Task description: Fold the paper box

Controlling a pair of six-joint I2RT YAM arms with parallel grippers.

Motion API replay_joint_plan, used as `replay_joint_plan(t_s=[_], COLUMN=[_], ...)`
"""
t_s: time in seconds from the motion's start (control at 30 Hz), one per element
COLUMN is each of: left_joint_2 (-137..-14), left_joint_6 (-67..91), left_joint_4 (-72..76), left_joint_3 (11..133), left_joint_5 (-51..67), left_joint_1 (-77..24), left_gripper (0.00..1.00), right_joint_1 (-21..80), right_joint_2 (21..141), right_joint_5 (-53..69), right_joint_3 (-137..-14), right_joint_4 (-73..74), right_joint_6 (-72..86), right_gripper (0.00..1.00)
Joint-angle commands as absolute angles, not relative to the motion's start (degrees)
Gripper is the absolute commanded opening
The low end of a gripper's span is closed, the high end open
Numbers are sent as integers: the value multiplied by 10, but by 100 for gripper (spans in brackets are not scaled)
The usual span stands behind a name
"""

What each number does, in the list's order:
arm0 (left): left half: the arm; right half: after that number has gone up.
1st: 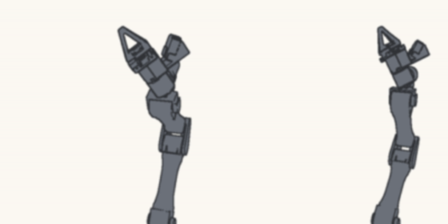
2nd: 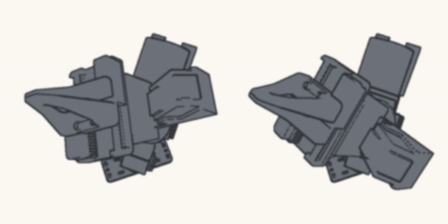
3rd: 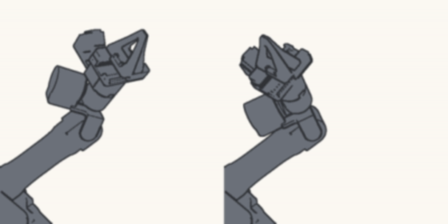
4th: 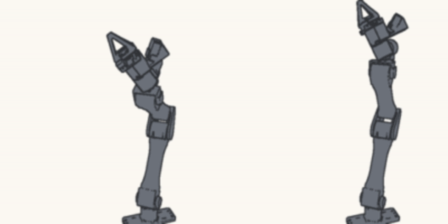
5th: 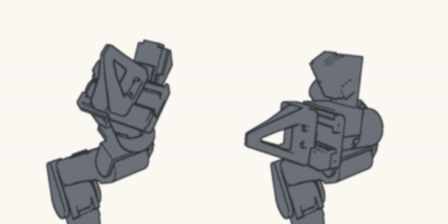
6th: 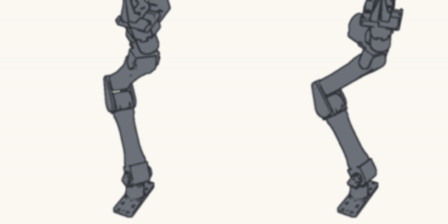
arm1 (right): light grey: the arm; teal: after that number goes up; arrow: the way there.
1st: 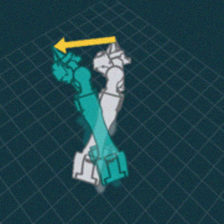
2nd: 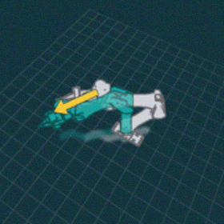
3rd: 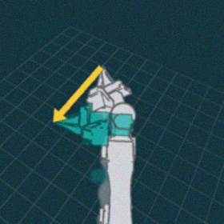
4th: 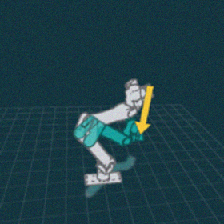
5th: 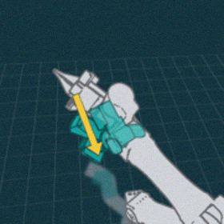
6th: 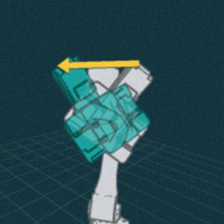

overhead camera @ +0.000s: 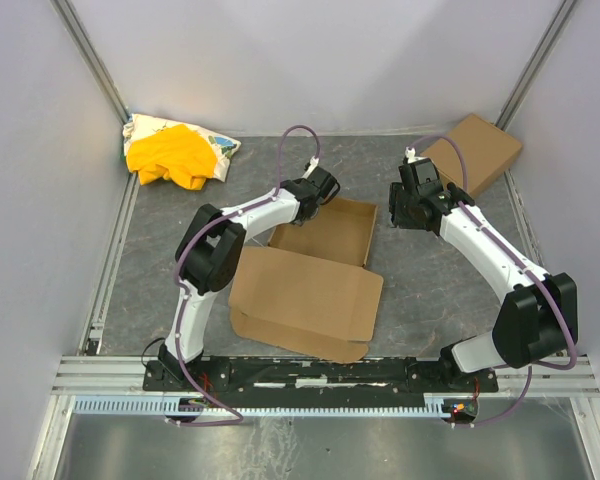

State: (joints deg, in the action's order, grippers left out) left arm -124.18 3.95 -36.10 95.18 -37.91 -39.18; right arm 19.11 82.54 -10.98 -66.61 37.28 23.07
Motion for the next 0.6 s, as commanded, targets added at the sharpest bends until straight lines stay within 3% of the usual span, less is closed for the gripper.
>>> replay_joint_plan(t_s=[0.0, 0.13, 0.17, 0.2, 0.23, 0.33, 0.57], left_joint_2=[-1228, -1210, -1207, -1204, -1199, -1170, -1036], left_joint_6=[46, 32, 28, 25, 23, 21, 45], left_joint_4=[-335, -335, -338, -342, -346, -351, -376], left_joint_3=[944, 940, 941, 944, 946, 943, 928], left_joint_5=[-377, -381, -380, -379, -378, -380, -343], left_joint_1=[-391, -390, -391, -390, -390, -390, -375], left_gripper=[13, 14, 24, 51, 70, 85, 83], right_joint_1=[192, 192, 192, 192, 192, 192, 192], right_joint_2=[817, 820, 821, 820, 822, 839, 968], right_joint_5=[-111, -95, -84, -67, -50, -13, 95], right_joint_3=[-670, -677, -682, -687, -693, -731, -883], right_joint_4=[360, 359, 358, 357, 357, 373, 417], right_joint_6=[226, 225, 216, 203, 186, 139, 39], right_gripper=[57, 57, 57, 58, 59, 60, 60])
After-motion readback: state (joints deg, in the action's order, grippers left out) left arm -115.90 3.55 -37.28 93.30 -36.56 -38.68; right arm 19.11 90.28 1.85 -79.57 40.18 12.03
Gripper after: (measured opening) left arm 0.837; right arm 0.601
